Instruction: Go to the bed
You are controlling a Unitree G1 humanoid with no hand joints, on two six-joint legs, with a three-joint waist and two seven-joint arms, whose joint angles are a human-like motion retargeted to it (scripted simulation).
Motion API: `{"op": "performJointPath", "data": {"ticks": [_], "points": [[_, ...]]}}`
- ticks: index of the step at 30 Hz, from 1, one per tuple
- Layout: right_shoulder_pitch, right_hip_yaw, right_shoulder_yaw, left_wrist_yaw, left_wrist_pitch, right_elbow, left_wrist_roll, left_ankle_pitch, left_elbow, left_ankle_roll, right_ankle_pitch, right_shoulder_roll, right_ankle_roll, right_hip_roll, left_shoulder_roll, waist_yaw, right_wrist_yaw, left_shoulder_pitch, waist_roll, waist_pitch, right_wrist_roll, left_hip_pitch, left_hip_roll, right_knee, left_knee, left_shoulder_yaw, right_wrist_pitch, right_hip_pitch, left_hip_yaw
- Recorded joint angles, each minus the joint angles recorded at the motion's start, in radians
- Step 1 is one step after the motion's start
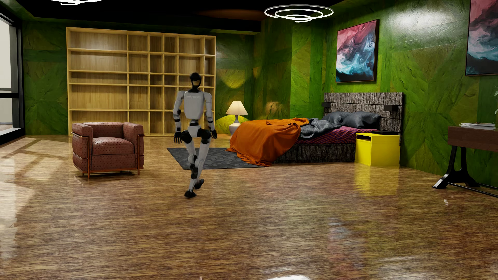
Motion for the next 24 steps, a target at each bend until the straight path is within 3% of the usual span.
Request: {"op": "performJointPath", "data": {"ticks": [1,2,4,5,6,7,8,10,11,13,15,16,19,22,23,24], "points": [[-0.002,0.029,0.013,0.001,0.001,0.002,0.005,0.034,0.014,0.033,-0.001,-0.004,0.007,0.000,-0.015,0.011,0.003,0.005,-0.014,-0.006,0.004,0.003,-0.036,-0.005,0.031,0.015,0.005,0.033,-0.054],[0.000,0.058,0.024,0.003,0.004,0.007,0.011,0.110,0.031,0.097,0.003,-0.007,0.019,-0.007,-0.033,0.020,0.007,0.010,-0.032,-0.011,0.009,0.002,-0.076,-0.006,0.081,0.031,0.012,0.067,-0.110],[0.022,0.090,0.039,0.002,0.019,0.031,0.027,0.176,0.086,0.145,0.070,-0.010,0.038,-0.038,-0.067,0.029,0.011,0.005,-0.078,-0.018,0.020,0.014,-0.103,0.028,0.174,0.061,0.038,0.112,-0.085],[0.042,0.107,0.046,-0.005,0.029,0.048,0.038,0.141,0.120,0.163,0.139,-0.010,0.074,-0.059,-0.081,0.033,0.017,-0.011,-0.105,-0.018,0.021,0.022,-0.117,0.080,0.221,0.074,0.057,0.111,-0.063],[0.059,0.139,0.068,-0.014,0.036,0.064,0.050,0.094,0.149,0.173,0.235,-0.015,0.158,-0.082,-0.094,0.036,0.036,-0.033,-0.133,-0.015,0.017,0.040,-0.130,0.168,0.254,0.088,0.072,0.086,-0.039],[0.070,0.151,0.116,-0.018,0.037,0.076,0.060,0.045,0.170,0.179,0.333,-0.032,0.200,-0.096,-0.107,0.043,0.073,-0.058,-0.156,-0.011,0.004,0.060,-0.135,0.292,0.282,0.102,0.070,0.039,-0.009],[0.076,0.118,0.187,-0.014,0.031,0.075,0.070,-0.003,0.185,0.185,0.442,-0.067,0.202,-0.119,-0.122,0.053,0.123,-0.084,-0.174,-0.006,-0.019,0.084,-0.135,0.451,0.309,0.115,0.047,-0.024,0.026],[0.095,0.044,0.299,0.007,0.007,0.014,0.098,-0.094,0.213,0.191,0.598,-0.165,0.202,-0.251,-0.148,0.060,0.203,-0.156,-0.210,0.010,-0.049,0.135,-0.148,0.770,0.360,0.120,-0.018,-0.182,0.091],[0.116,0.064,0.302,0.013,0.000,-0.029,0.118,-0.135,0.219,0.192,0.548,-0.191,0.202,-0.307,-0.157,0.051,0.206,-0.197,-0.230,0.018,-0.030,0.167,-0.165,0.893,0.380,0.108,-0.019,-0.264,0.112],[0.189,0.127,0.215,0.031,-0.018,-0.105,0.157,-0.208,0.240,0.193,0.344,-0.192,0.189,-0.387,-0.160,0.022,0.116,-0.284,-0.262,0.032,0.061,0.243,-0.206,1.030,0.406,0.094,0.035,-0.424,0.134],[0.244,0.138,0.111,0.050,-0.019,-0.122,0.166,-0.250,0.222,0.193,0.188,-0.147,0.111,-0.428,-0.167,-0.008,-0.005,-0.372,-0.276,0.037,0.146,0.340,-0.235,0.977,0.382,0.117,0.097,-0.552,0.134],[0.262,0.138,0.073,0.061,-0.032,-0.121,0.160,-0.261,0.197,0.192,0.138,-0.132,0.092,-0.434,-0.167,-0.024,-0.032,-0.406,-0.275,0.036,0.169,0.386,-0.244,0.885,0.360,0.129,0.119,-0.601,0.126],[0.264,0.085,0.048,0.093,-0.107,-0.057,0.148,-0.277,0.096,0.187,0.169,-0.116,0.042,-0.438,-0.137,-0.070,-0.014,-0.482,-0.256,0.021,0.167,0.500,-0.252,0.433,0.296,0.101,0.144,-0.676,0.081],[0.252,0.043,0.049,0.101,-0.155,0.026,0.113,-0.263,-0.002,0.184,0.215,-0.099,0.109,-0.400,-0.105,-0.096,0.052,-0.513,-0.225,-0.006,0.113,0.623,-0.253,-0.074,0.189,0.039,0.158,-0.660,0.038],[0.252,0.061,0.039,0.096,-0.160,0.043,0.103,-0.261,-0.028,0.181,0.220,-0.088,0.188,-0.388,-0.096,-0.101,0.063,-0.510,-0.215,-0.013,0.100,0.666,-0.255,-0.101,0.170,0.016,0.159,-0.667,0.026],[0.252,0.081,0.027,0.091,-0.162,0.054,0.094,-0.252,-0.052,0.179,0.297,-0.070,0.121,-0.371,-0.086,-0.106,0.069,-0.499,-0.205,-0.019,0.092,0.703,-0.248,-0.065,0.153,-0.005,0.156,-0.675,0.019]]}}
